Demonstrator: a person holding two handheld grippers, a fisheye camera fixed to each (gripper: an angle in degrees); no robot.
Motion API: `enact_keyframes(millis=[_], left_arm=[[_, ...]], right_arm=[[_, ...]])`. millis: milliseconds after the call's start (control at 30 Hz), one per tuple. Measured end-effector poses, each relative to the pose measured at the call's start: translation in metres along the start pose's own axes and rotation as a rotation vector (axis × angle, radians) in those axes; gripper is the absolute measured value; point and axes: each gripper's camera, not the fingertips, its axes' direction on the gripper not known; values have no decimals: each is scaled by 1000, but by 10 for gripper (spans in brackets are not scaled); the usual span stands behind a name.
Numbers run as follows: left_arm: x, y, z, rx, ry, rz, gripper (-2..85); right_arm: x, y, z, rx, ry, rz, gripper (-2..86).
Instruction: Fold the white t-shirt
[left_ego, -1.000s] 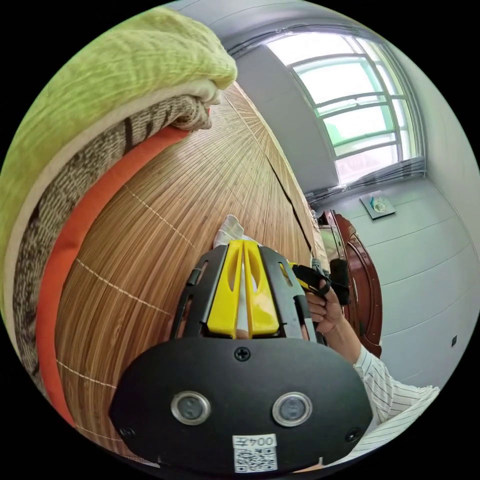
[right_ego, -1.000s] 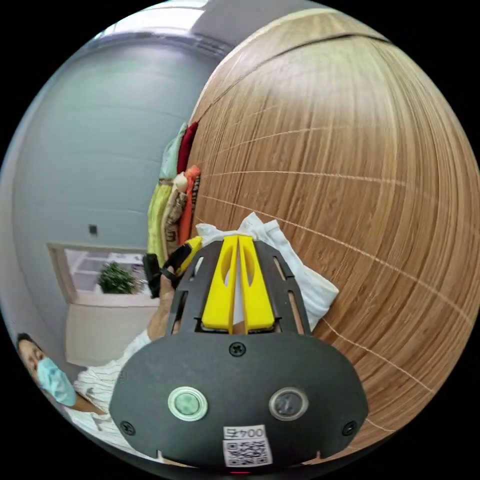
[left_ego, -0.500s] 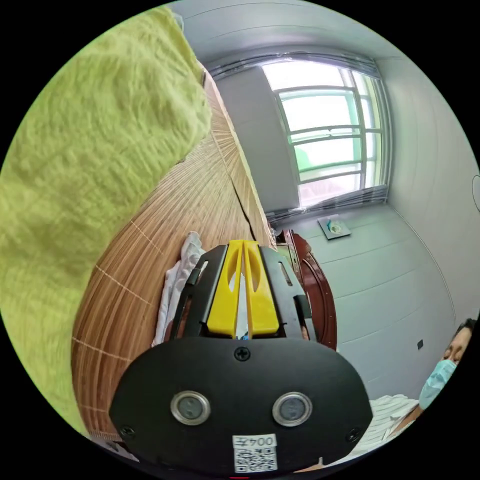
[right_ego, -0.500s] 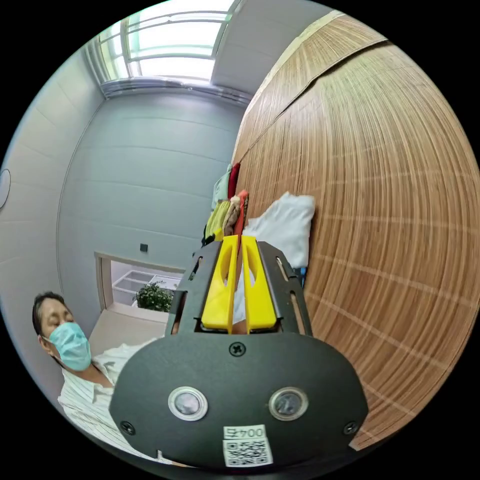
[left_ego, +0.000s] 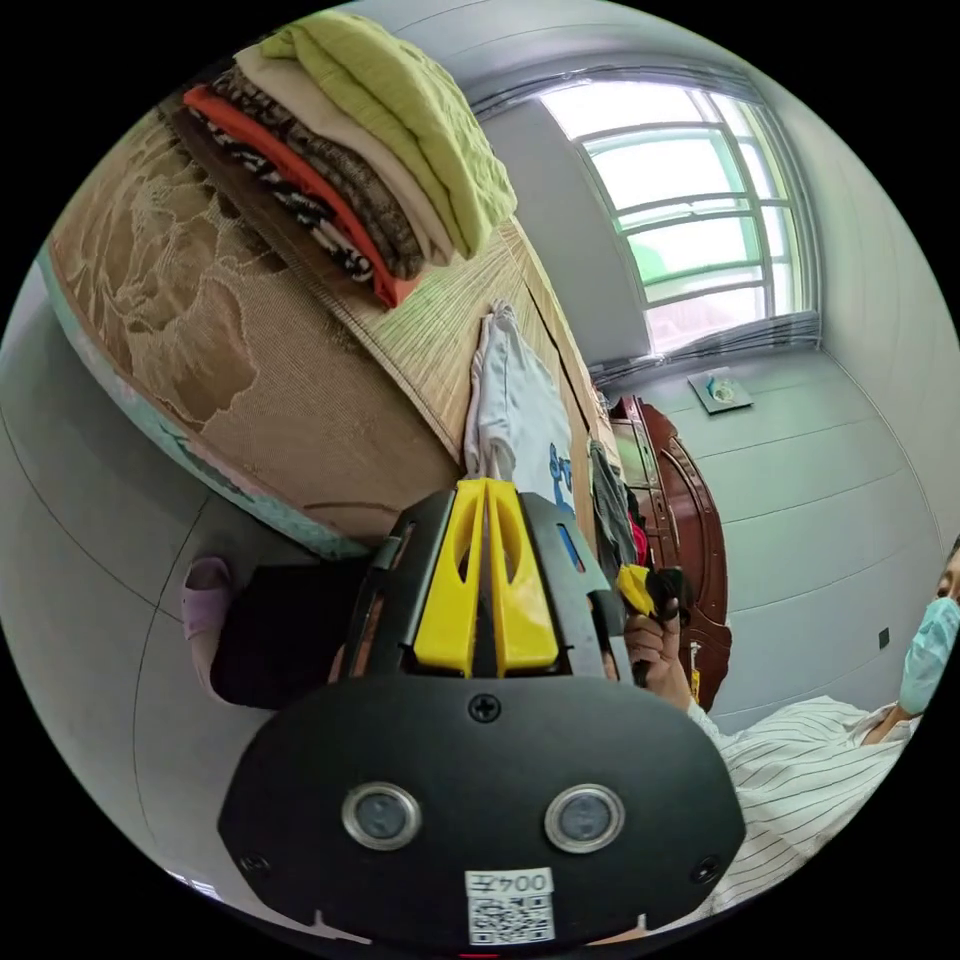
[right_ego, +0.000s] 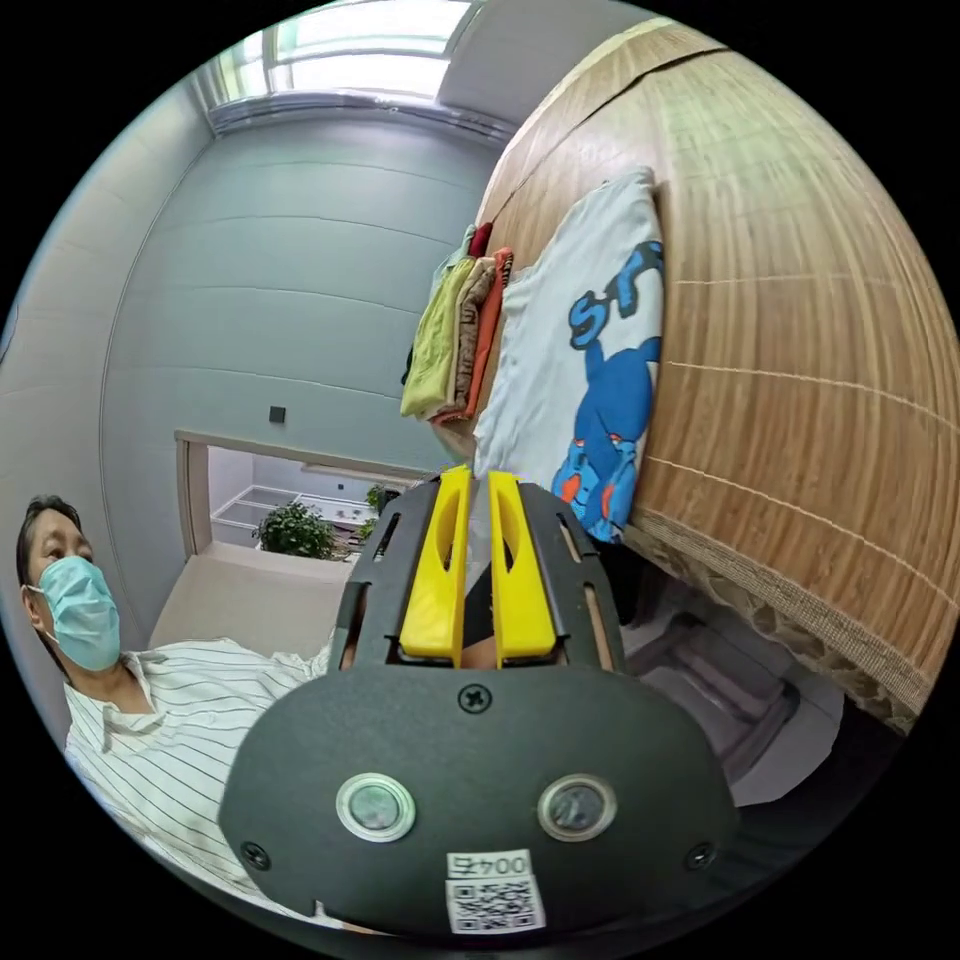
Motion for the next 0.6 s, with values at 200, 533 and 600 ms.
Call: enact_keyframes(millis=[200, 533, 600], left_arm=[[42, 27, 9, -10, -145, 181, 23], [47, 34, 3, 3, -99, 158, 67], [52, 34, 4, -12, -153, 162, 53]], right_arm=[[-12, -20, 13, 11, 106, -26, 50], [34, -14, 47, -85, 345, 70, 21], [42, -11, 45, -68, 335, 100, 3]])
